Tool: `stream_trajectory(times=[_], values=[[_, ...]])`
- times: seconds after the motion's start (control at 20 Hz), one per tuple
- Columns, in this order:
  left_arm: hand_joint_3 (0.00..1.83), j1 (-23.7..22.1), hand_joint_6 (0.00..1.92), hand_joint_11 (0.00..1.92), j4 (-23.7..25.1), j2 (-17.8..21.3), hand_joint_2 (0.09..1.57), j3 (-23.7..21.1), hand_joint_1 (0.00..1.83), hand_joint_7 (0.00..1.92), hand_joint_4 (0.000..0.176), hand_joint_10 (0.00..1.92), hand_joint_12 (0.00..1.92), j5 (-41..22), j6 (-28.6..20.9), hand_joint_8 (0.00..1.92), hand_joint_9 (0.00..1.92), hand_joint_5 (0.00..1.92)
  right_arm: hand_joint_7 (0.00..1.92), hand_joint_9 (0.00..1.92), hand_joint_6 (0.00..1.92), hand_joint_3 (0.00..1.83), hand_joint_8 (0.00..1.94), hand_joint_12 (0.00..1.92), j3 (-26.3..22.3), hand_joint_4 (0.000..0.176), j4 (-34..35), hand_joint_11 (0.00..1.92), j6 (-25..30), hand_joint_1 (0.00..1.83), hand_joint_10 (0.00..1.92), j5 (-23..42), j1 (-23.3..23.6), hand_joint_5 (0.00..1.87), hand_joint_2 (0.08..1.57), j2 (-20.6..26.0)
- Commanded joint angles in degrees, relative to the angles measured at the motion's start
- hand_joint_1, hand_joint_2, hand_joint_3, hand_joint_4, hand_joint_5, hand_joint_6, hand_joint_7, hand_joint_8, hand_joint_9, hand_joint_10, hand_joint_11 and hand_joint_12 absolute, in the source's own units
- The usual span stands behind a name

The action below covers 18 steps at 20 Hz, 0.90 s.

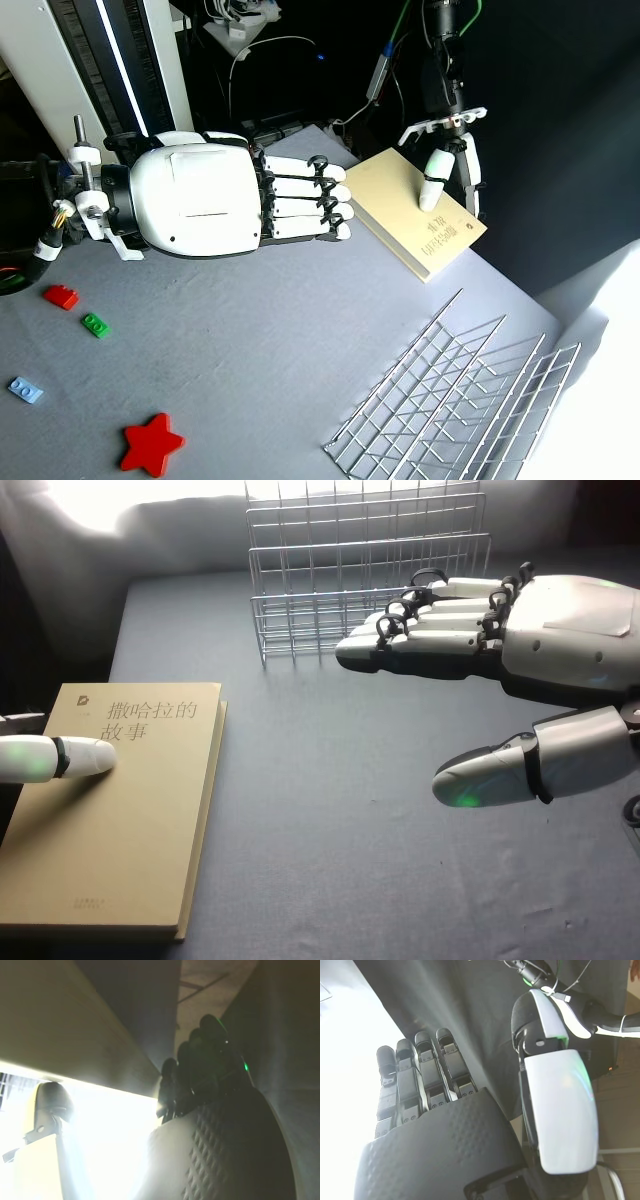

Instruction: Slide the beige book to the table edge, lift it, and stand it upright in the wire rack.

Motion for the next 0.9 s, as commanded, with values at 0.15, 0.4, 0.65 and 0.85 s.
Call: stream_trajectory(times=[0.15,0.4,0.65,0.85], values=[[0.01,-0.3,0.14,0.0,0.0,0.4,1.1,0.8,0.89,0.67,0.0,0.51,1.47,-4.5,-0.4,0.12,0.48,0.51,0.13,0.16,0.0,0.0,0.0,0.44,-0.3,0.0,2.7,0.0,0.3,0.11,0.0,5.9,0.4,0.12,1.16,0.3],[0.0,-0.5,1.26,0.46,0.3,0.5,1.24,0.9,1.15,0.81,0.0,1.41,1.7,-4.5,-0.4,1.34,0.67,0.66,0.13,0.16,0.01,0.0,0.0,0.5,-0.3,0.0,2.7,0.0,0.2,0.1,0.01,6.0,0.4,0.1,1.16,0.3],[0.0,-1.5,0.96,0.74,1.3,0.7,1.15,1.0,1.25,1.0,0.0,1.26,1.57,-4.5,-0.4,1.22,1.0,0.87,0.13,0.15,0.0,0.0,0.0,0.45,-0.3,0.0,2.7,0.0,0.2,0.11,0.0,6.0,0.5,0.12,1.16,0.4],[0.0,-3.2,0.91,0.75,2.6,1.5,1.13,1.3,1.26,1.03,0.0,1.2,1.53,-3.9,-0.3,1.16,1.01,0.91,0.12,0.14,0.0,0.0,0.0,0.48,-0.3,0.0,2.7,0.0,0.2,0.12,0.0,6.1,0.5,0.1,1.16,0.4]])
